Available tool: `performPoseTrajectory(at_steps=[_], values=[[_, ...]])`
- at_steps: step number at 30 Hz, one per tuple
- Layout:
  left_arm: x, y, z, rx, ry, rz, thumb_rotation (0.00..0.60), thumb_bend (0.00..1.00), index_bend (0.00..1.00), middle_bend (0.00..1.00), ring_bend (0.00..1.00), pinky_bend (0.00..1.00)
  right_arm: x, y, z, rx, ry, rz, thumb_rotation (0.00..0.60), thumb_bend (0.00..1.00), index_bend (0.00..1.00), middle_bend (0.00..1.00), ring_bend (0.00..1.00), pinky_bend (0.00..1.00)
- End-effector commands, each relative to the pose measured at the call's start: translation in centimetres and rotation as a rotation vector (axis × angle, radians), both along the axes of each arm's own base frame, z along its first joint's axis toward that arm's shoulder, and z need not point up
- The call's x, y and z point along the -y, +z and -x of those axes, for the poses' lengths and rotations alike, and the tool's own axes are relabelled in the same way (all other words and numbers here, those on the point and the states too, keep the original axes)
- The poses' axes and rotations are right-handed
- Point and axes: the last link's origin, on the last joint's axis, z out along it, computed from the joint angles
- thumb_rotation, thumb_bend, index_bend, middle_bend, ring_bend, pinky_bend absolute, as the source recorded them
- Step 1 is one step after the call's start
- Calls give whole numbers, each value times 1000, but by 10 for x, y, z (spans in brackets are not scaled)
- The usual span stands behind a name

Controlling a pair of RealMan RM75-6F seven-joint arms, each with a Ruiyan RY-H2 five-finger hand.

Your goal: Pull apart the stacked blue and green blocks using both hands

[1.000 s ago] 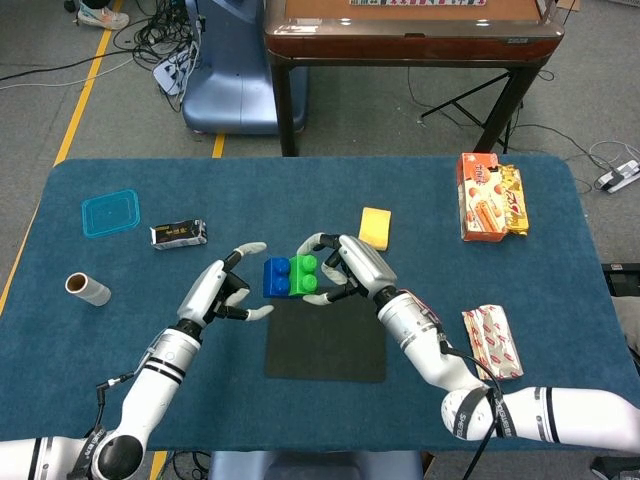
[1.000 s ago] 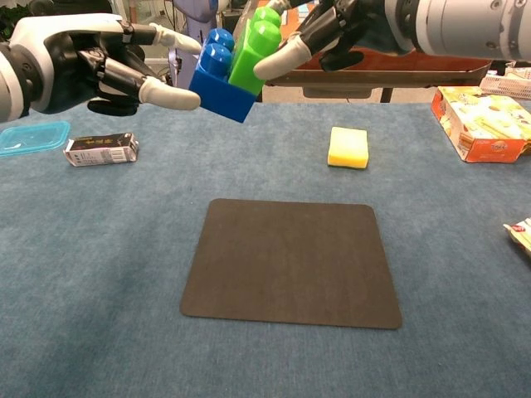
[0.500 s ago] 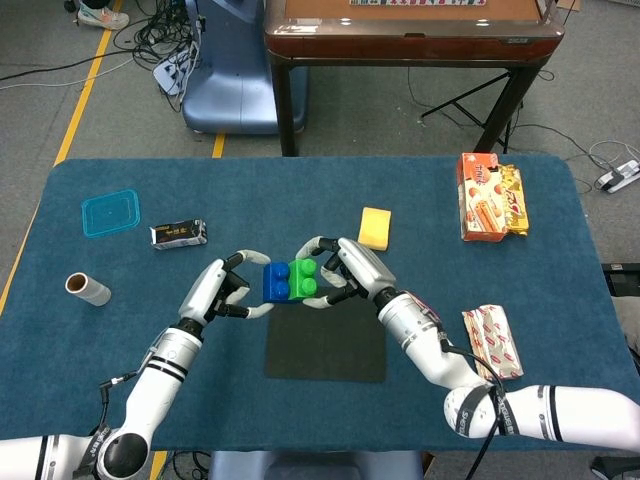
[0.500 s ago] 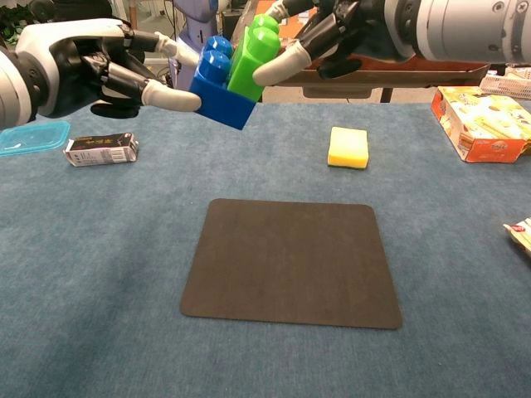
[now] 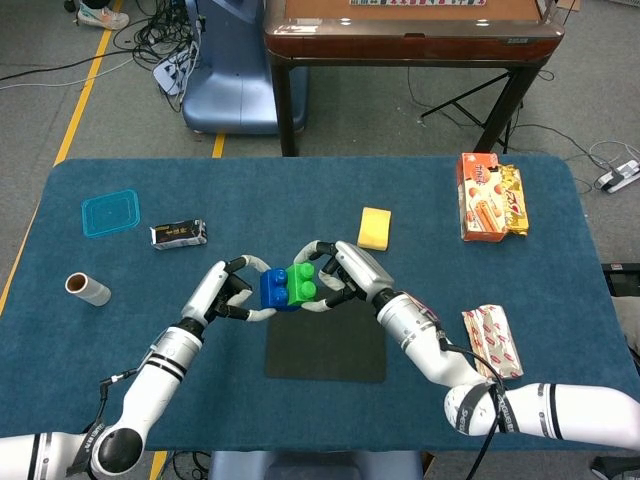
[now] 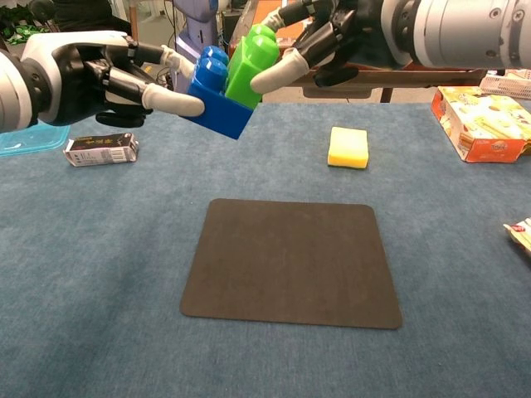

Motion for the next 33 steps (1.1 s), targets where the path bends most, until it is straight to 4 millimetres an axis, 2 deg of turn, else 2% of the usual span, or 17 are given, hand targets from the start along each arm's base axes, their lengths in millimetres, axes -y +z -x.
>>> performPoseTrajectory(at_steps=[1, 17, 28, 33], values=[[0, 1, 0, 13, 3, 3, 600, 9, 554, 1000, 1000, 1000, 1, 0, 1, -3, -1, 0, 600, 426, 650, 1000, 1000, 1000], [0, -2, 5, 36, 28, -80, 600, 9, 768, 1000, 1000, 1000, 1, 2, 6, 34, -26, -1, 600, 430, 674, 1000, 1000, 1000], [3, -5, 17, 37, 52, -96, 600, 8, 789, 1000, 1000, 1000, 3, 4, 12, 74, -47, -21, 600, 434, 674, 1000, 1000, 1000], [7, -6, 30, -7, 56, -85, 600, 8, 784, 1000, 1000, 1000, 2, 8, 22, 49, -47, -10, 600, 441, 674, 1000, 1000, 1000]])
